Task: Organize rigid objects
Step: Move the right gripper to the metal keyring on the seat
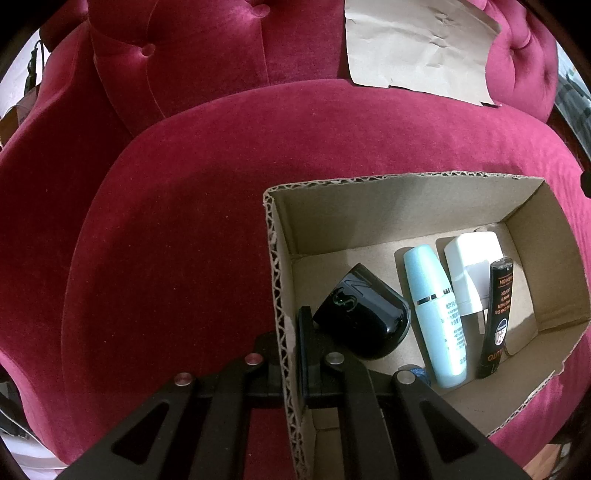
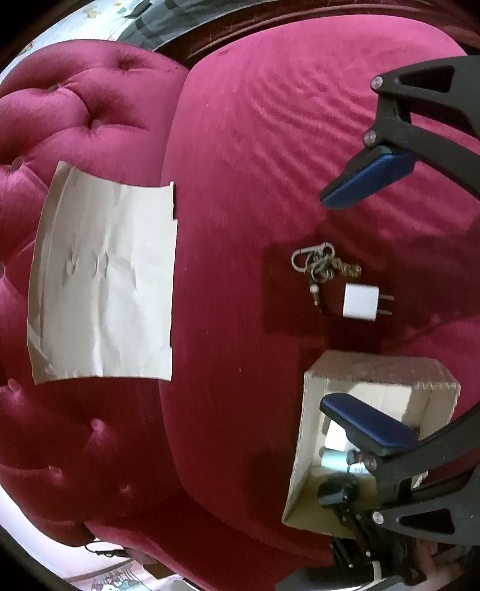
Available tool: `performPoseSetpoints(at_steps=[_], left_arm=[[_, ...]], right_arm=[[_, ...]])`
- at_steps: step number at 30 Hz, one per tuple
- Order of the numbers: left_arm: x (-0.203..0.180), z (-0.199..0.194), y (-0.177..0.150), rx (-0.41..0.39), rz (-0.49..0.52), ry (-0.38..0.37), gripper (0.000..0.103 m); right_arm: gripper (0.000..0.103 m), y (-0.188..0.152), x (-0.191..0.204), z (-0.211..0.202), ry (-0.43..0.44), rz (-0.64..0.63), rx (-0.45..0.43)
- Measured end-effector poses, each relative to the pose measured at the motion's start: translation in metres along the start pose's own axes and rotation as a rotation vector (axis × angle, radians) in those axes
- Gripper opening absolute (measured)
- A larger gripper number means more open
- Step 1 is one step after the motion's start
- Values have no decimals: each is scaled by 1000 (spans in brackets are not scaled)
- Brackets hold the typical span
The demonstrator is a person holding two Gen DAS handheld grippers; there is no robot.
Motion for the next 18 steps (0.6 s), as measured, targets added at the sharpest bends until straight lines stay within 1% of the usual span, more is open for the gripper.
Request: performPoseSetpoints(at_steps=[8,18], left_arm=[[0,0,0,0,0,-1,4],[-1,0,0,0,4,0,5]], right_arm=[[102,4,-21,15,-18,15,21],[102,3,-37,41,-32,25,59]])
Point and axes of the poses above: each gripper's, at about its wrist camera, not at the fingertips, and z roughly the way its jaws point, x to its left, y to its top, the point moved 1 cm from there along z, roughly the way its jaws point, and after that the axes turned 8 degrees about x, right-handed, at the moved point
